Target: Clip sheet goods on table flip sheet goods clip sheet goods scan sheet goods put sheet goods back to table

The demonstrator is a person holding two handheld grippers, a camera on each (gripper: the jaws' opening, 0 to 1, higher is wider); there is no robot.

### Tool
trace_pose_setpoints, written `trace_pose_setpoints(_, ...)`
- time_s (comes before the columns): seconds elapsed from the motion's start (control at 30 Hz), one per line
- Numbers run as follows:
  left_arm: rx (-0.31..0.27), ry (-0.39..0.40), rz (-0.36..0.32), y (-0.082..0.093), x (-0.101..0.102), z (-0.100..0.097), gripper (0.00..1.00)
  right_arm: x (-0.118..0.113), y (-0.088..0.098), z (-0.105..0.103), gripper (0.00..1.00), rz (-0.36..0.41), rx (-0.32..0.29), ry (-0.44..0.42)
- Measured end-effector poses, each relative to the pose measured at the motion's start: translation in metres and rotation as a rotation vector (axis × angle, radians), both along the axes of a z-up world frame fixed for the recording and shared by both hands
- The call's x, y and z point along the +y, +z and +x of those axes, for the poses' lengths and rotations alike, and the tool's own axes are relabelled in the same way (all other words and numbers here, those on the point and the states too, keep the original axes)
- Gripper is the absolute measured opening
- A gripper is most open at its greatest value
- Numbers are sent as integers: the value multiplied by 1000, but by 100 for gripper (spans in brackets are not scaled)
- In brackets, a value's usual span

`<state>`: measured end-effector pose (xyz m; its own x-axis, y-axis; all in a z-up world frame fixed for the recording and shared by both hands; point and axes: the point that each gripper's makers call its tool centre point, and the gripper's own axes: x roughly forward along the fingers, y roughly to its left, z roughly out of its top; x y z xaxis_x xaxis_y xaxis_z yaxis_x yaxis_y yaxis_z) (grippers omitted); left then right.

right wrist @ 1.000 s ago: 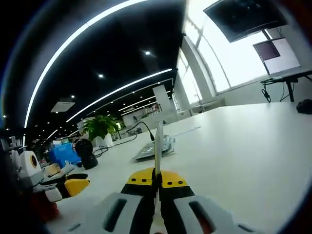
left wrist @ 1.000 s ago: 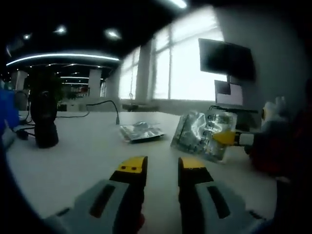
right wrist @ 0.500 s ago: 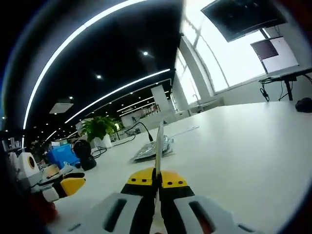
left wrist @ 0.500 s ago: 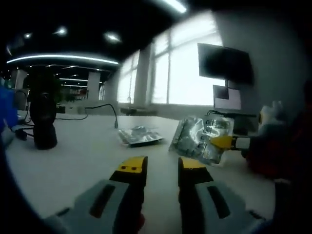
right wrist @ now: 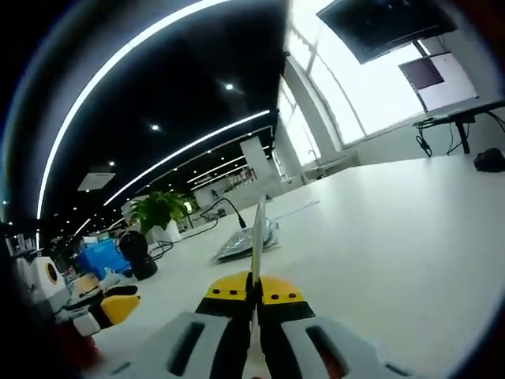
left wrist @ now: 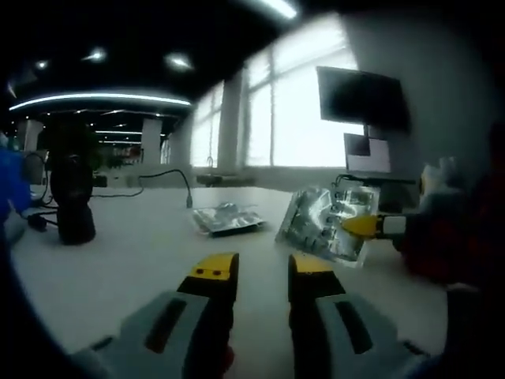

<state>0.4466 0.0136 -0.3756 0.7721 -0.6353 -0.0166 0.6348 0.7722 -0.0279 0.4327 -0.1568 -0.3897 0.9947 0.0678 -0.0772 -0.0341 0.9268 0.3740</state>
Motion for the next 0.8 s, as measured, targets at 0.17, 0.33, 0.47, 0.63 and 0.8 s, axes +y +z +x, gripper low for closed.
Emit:
trace_pose_setpoints(0.17, -2, 6, 1, 0, 0, 0, 18, 3, -4, 0, 0, 78, 32, 25)
trace_pose_setpoints(0.33, -5, 5, -1, 1, 1, -1, 18, 5, -8, 1, 0, 102, 52, 14)
trace_pose_setpoints(0.47, 0, 4, -7, 1, 1, -1, 18, 10, -8, 0, 0, 104, 61, 15)
trace_pose_setpoints(0.63, -2, 5, 2, 0, 0, -3, 18, 11, -11, -1, 0, 104, 84, 2)
trace_pose_setpoints(0.8, 2, 8, -5, 0, 1, -2, 18, 10, -15, -2, 0, 91, 97, -7)
